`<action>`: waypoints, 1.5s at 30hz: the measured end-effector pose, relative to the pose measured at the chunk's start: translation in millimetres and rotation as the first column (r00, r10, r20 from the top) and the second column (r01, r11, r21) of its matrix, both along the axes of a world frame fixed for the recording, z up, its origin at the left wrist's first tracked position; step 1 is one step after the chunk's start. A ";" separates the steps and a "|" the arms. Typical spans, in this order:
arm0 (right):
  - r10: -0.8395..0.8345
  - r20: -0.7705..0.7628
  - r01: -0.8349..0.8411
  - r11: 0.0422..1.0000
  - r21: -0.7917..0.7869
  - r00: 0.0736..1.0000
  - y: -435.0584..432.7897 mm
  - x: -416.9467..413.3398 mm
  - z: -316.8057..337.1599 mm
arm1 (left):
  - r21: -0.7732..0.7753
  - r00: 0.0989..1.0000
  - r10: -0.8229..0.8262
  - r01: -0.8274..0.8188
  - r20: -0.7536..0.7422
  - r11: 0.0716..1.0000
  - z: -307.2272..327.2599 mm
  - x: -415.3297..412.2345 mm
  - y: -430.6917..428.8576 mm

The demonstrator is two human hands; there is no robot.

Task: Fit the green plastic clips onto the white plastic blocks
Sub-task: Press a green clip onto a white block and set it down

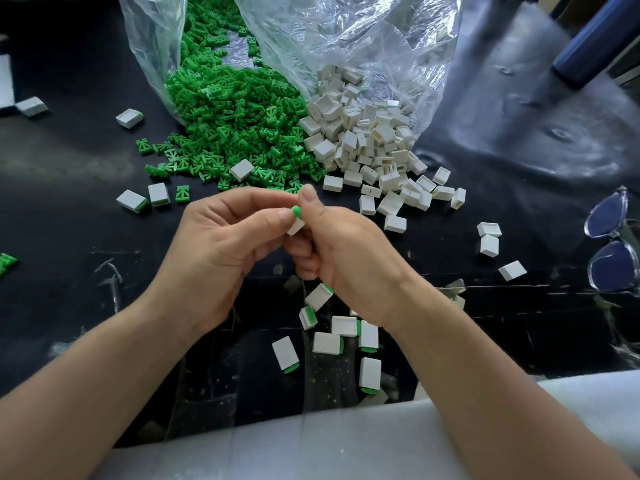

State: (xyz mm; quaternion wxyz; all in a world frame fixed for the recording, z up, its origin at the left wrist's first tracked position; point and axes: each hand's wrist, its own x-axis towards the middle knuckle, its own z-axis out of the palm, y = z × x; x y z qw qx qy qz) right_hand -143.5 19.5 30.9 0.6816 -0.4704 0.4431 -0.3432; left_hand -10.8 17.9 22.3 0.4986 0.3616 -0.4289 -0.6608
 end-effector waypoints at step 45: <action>-0.216 -0.463 -0.018 0.893 -0.449 0.860 -25.0 -15.2 -10.7 | -0.104 0.888 0.150 -0.116 0.434 0.988 -3.3 4.5 -5.3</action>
